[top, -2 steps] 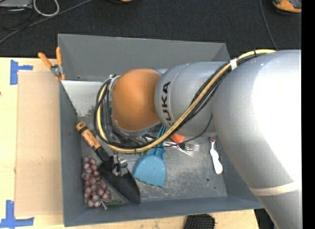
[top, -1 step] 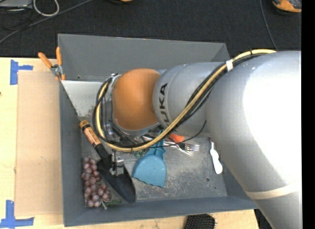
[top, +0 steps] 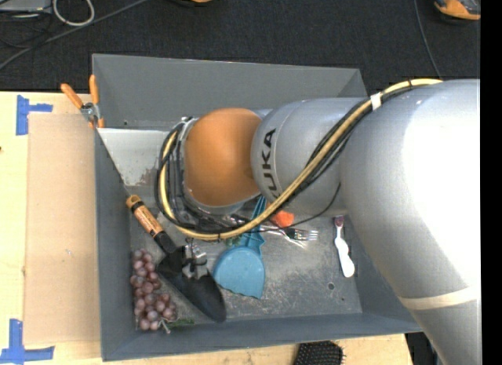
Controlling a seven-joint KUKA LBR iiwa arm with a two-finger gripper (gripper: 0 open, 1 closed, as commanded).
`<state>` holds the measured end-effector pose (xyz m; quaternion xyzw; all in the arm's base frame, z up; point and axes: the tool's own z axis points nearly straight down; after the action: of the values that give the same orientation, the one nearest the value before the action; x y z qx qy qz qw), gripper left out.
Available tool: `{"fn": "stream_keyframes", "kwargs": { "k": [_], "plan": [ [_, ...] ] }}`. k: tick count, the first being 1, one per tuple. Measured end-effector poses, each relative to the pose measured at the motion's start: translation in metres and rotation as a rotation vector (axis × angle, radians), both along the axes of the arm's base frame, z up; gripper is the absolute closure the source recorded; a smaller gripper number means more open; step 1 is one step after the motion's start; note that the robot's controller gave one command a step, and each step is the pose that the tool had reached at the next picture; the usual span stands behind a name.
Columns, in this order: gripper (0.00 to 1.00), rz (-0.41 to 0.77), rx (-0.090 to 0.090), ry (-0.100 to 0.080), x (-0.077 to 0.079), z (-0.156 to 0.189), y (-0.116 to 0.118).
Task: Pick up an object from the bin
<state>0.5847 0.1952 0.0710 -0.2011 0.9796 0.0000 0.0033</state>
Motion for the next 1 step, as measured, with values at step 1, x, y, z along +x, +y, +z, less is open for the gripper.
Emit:
{"fn": "stream_keyframes", "kwargs": {
  "k": [1],
  "plan": [
    [1.0, 0.438, -0.003, -0.003, 0.029, 0.0015, -0.024]
  ]
}}
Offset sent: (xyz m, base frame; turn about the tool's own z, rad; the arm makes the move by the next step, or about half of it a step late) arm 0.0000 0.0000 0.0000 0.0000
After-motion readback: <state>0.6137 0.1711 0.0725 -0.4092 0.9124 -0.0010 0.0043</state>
